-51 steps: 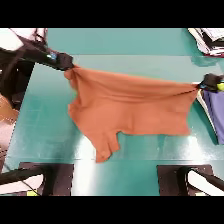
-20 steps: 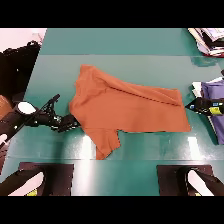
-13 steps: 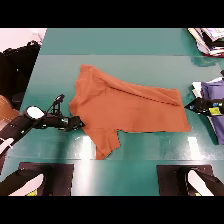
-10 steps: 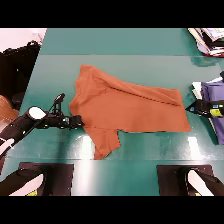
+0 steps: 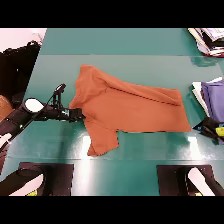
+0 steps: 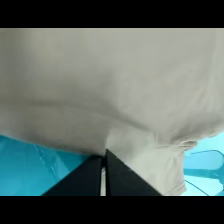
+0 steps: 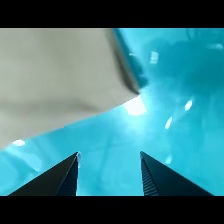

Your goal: Fold the shirts.

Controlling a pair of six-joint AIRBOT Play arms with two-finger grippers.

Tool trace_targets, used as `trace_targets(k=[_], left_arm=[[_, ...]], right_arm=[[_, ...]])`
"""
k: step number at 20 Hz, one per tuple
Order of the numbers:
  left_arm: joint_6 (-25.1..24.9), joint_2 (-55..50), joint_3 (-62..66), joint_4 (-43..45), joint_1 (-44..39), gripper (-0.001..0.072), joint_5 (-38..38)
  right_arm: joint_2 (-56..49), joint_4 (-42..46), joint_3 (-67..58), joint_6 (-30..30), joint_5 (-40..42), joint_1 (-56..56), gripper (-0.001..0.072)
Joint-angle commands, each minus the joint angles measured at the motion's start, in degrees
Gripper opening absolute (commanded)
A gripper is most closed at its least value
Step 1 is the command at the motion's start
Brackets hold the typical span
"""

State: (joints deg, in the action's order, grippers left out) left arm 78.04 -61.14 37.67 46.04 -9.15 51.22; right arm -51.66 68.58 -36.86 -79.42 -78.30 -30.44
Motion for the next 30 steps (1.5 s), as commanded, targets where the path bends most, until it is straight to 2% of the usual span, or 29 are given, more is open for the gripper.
trace_targets(k=[1,6,10,14,15,18,21,25,30], left_arm=[[-0.52,0.02,0.76,0.22,-0.04,0.0025,0.28],[-0.50,0.02,0.76,0.24,-0.04,0.0025,0.28],[-0.50,0.02,0.76,0.26,-0.04,0.0025,0.42],[-0.52,0.02,0.76,0.28,-0.02,0.0025,1.14],[-0.52,0.07,0.79,0.52,-0.02,0.0025,1.16],[0.07,2.43,2.45,3.67,0.02,0.0024,2.25],[3.10,7.96,12.00,11.15,0.02,0.0024,6.21],[3.02,14.34,33.83,19.19,0.02,0.0024,11.47],[3.26,14.80,65.29,19.78,0.02,0.0024,12.66]], right_arm=[[-1.09,-4.52,6.62,0.00,7.15,-3.21,0.0445],[-11.61,-6.12,3.61,0.42,8.63,2.19,0.0443],[-16.44,-6.05,-1.79,0.37,10.27,8.83,0.0416],[-17.94,-5.88,-4.22,0.57,10.60,13.03,0.0042],[-17.35,-5.88,-4.20,1.07,10.86,13.81,0.0016],[-12.15,-6.05,-4.28,1.09,11.41,15.02,0.0015],[-4.28,-6.08,-9.88,1.09,10.08,14.97,0.0015],[4.39,-7.58,-26.99,1.07,10.34,14.99,0.0016],[9.94,-7.39,-49.55,1.07,10.36,14.97,0.0016]])
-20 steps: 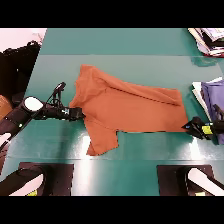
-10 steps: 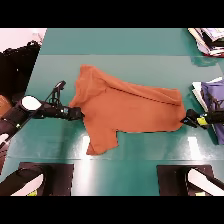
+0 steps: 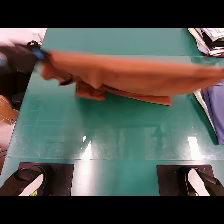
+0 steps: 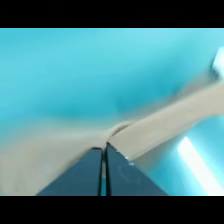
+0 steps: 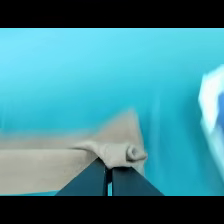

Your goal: Fold the shirts.

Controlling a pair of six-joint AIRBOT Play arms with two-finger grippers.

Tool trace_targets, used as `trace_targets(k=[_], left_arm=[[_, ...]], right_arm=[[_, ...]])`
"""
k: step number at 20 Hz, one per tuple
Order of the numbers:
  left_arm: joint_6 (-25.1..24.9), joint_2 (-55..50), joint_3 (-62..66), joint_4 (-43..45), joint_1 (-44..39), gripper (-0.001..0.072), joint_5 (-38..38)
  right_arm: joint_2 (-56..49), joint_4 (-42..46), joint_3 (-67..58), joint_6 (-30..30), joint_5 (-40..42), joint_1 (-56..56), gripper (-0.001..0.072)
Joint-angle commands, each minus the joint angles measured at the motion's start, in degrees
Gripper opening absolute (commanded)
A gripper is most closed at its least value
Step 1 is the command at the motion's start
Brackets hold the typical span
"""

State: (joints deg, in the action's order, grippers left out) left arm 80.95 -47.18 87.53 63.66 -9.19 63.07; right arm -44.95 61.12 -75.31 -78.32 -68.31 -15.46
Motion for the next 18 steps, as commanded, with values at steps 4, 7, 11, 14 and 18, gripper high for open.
trace_targets(k=[4,7,11,14,18], left_arm=[[1.79,0.83,32.65,2.19,0.07,0.0023,-0.24],[1.84,0.83,37.11,2.12,0.07,0.0023,-3.63],[2.25,-0.17,31.98,4.63,0.07,0.0024,-3.98],[4.81,-4.72,22.32,9.51,0.07,0.0025,-0.02],[4.57,-18.18,13.35,8.22,0.07,0.0025,9.99]], right_arm=[[5.44,2.10,-23.50,-0.02,0.26,0.00,0.0015],[3.87,4.00,-30.97,-0.11,-1.70,0.00,0.0015],[-5.92,4.50,-44.04,-0.39,-13.33,0.00,0.0015],[-13.66,4.39,-44.06,-2.43,-20.20,0.02,0.0015],[-23.06,4.68,-30.71,-2.45,-23.56,1.75,0.0015]])
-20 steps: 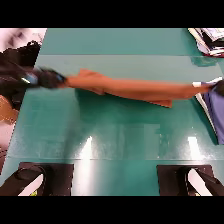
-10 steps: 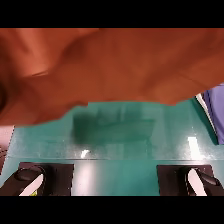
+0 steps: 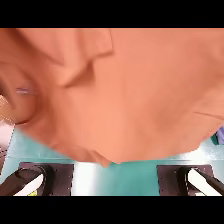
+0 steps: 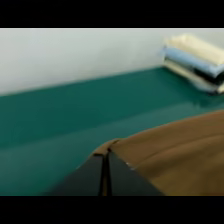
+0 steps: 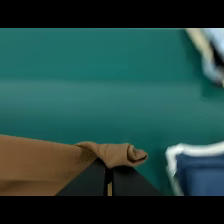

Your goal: Fold the shirts.

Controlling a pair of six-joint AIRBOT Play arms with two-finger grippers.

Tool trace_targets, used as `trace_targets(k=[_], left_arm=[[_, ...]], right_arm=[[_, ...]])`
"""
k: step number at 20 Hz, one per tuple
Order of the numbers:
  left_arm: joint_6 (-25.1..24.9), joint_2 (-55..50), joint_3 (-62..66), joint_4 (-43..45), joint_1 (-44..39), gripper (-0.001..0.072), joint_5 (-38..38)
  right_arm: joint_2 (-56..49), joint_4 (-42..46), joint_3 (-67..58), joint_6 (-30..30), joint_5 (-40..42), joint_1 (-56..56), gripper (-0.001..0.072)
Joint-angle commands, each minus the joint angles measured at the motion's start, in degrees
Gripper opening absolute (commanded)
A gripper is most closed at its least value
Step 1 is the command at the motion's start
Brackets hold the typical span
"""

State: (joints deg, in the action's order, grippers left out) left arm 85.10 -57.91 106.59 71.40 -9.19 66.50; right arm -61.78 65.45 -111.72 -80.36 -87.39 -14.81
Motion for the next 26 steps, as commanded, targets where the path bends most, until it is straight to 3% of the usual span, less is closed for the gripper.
trace_targets(k=[1,5,10,12,14,16,20,26], left_arm=[[0.44,-11.19,-7.58,0.46,0.07,0.0025,8.17],[0.28,-27.19,-11.06,0.15,0.07,0.0026,7.61],[-2.54,-35.67,-10.99,0.11,0.48,0.0025,-13.09],[-2.60,-35.76,-10.99,0.15,1.38,0.0025,-16.76],[-2.64,-35.76,-10.99,0.17,2.56,0.0025,-14.16],[-2.71,-35.76,-10.99,0.24,3.78,0.0025,-6.69],[-4.13,-35.71,-12.96,1.95,4.15,0.0023,7.39],[-3.89,-35.71,-27.43,-0.37,4.15,0.0025,5.64]], right_arm=[[-8.85,0.35,8.59,-0.39,-5.07,2.25,0.0015],[-22.14,2.67,15.80,-0.22,-0.09,6.82,0.0015],[-36.74,3.41,9.20,-0.20,9.07,8.70,0.0015],[-38.77,3.17,5.14,-0.20,9.29,8.70,0.0015],[-38.42,3.76,3.43,-0.15,8.66,8.63,0.0015],[-36.11,3.85,5.49,0.68,7.28,8.50,0.0014],[-28.30,9.07,19.71,1.38,8.74,9.94,0.0014],[-21.84,9.03,37.51,1.36,17.11,11.32,0.0015]])
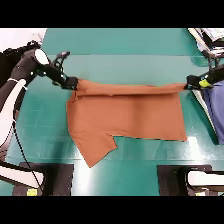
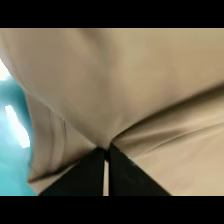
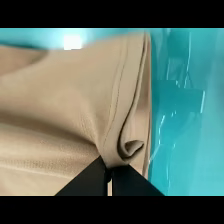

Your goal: Fold the shirts.

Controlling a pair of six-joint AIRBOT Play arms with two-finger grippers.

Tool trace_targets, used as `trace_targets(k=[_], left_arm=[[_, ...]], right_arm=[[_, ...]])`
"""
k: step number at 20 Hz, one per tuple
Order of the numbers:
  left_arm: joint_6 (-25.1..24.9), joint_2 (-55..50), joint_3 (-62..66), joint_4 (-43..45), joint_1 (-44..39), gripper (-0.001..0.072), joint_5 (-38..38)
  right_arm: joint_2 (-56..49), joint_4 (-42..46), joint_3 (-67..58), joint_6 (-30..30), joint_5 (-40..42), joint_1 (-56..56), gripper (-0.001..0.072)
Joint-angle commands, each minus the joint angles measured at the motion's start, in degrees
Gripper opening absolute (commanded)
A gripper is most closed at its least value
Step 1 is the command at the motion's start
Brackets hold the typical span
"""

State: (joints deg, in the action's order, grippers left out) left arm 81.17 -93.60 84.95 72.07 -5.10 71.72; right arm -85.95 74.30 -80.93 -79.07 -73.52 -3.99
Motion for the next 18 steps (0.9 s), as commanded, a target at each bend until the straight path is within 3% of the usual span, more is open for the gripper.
trace_targets(k=[1,4,5,6,7,8,12,18], left_arm=[[0.46,-0.02,-7.37,-0.98,0.09,0.0025,-0.31],[3.50,0.44,-7.78,0.24,0.09,0.0027,-1.01],[3.52,1.09,-7.80,0.22,0.09,0.0059,-1.31],[3.50,1.95,-7.80,0.35,0.09,0.0309,-1.55],[3.52,3.37,-7.80,0.92,0.09,0.0539,-1.64],[3.50,5.07,-7.80,2.40,0.09,0.0547,-1.18],[3.48,13.77,-9.97,7.87,0.09,0.0547,5.29],[6.64,31.61,-35.89,0.83,0.09,0.0548,4.66]], right_arm=[[2.54,-0.83,8.44,0.07,3.54,0.50,0.0015],[2.54,-3.54,11.65,0.04,3.39,0.50,0.0016],[2.54,-4.35,12.24,0.04,3.30,0.50,0.0019],[2.54,-4.20,12.37,0.04,2.60,0.50,0.0119],[2.58,-4.22,12.35,0.04,1.73,0.48,0.0329],[2.93,-4.11,12.35,0.04,0.35,0.15,0.0385],[7.89,-4.13,12.37,0.07,-3.45,-2.51,0.0384],[17.53,-4.31,12.37,0.07,-5.75,-3.23,0.0384]])
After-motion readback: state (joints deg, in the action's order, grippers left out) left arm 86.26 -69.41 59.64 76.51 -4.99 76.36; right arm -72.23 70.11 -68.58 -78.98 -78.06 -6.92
